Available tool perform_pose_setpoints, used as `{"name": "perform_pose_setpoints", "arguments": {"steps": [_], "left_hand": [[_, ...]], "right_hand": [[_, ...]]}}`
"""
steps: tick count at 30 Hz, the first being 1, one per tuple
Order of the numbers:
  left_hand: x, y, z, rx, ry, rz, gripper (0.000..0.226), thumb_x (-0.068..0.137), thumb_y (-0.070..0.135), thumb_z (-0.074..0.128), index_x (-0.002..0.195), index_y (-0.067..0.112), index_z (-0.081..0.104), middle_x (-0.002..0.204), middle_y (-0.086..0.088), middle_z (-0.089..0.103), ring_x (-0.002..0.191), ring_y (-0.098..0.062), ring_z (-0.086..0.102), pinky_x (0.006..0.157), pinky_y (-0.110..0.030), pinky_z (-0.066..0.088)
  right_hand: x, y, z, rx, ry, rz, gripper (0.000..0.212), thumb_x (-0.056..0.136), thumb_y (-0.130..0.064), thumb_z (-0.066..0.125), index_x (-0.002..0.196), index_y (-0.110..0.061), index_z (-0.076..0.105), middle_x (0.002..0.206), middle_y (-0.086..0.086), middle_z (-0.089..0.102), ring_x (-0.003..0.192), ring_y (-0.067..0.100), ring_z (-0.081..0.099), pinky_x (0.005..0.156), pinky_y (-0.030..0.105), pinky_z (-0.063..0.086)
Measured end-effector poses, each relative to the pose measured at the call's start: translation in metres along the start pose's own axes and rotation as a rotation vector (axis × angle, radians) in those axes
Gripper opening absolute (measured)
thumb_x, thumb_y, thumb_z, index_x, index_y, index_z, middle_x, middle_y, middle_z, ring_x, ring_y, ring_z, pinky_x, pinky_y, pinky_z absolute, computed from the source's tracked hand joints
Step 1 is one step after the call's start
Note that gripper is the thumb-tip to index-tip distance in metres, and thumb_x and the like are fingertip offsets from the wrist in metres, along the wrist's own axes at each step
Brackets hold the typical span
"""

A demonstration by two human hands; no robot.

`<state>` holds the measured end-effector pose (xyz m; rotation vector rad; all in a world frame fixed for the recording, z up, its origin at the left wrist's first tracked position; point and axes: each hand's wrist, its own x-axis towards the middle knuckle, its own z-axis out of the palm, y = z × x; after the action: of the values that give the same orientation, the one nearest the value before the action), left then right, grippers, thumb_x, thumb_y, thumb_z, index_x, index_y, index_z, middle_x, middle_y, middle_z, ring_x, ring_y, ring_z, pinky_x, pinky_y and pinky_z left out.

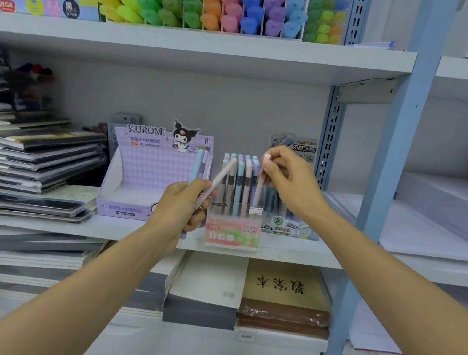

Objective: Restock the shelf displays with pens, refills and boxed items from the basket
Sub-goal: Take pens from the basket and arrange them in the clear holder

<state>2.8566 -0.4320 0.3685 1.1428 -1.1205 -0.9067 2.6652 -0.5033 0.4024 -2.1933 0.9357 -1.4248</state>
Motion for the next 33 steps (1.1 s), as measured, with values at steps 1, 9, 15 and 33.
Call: {"name": "perform_pose_setpoints", "arguments": {"steps": [1,9,15,33], "left_hand": [[0.0,0.0,0.0,-0.007,-0.004,0.001,0.024,0.096,0.024,0.051,0.082,0.009,0.064,0.057,0.004,0.047,0.039,-0.009,0.032,0.034,-0.018,0.026],[-0.001,0.0,-0.004,0.05,-0.011,0.036,0.021,0.089,0.026,0.063,0.073,0.014,0.058,0.058,-0.001,0.043,0.045,-0.011,0.032,0.037,-0.02,0.025],[-0.01,0.006,-0.004,0.047,-0.067,0.122,0.013,0.086,0.022,0.072,0.076,0.016,0.067,0.048,0.005,0.044,0.041,-0.008,0.034,0.037,-0.016,0.03],[-0.021,0.029,-0.018,-0.343,0.038,0.07,0.008,0.078,0.014,0.076,0.086,0.015,0.075,0.082,-0.004,0.071,0.047,-0.005,0.047,0.032,-0.015,0.026]], "right_hand": [[-0.001,0.0,0.002,0.012,-0.011,0.009,0.008,0.099,-0.015,0.051,0.103,-0.01,0.057,0.083,0.0,0.069,0.074,0.007,0.065,0.066,0.015,0.05],[-0.007,0.006,0.014,-0.182,0.102,-0.06,0.01,0.091,-0.015,0.064,0.099,-0.01,0.063,0.092,0.005,0.059,0.085,0.019,0.057,0.081,0.036,0.05],[-0.009,-0.01,0.004,0.009,0.093,-0.045,0.019,0.094,-0.023,0.061,0.112,-0.015,0.063,0.104,0.006,0.06,0.084,0.018,0.06,0.073,0.026,0.05],[-0.037,-0.018,0.007,0.593,-0.23,0.158,0.016,0.081,-0.011,0.072,0.096,-0.005,0.073,0.082,0.013,0.072,0.073,0.024,0.07,0.069,0.028,0.059]]}}
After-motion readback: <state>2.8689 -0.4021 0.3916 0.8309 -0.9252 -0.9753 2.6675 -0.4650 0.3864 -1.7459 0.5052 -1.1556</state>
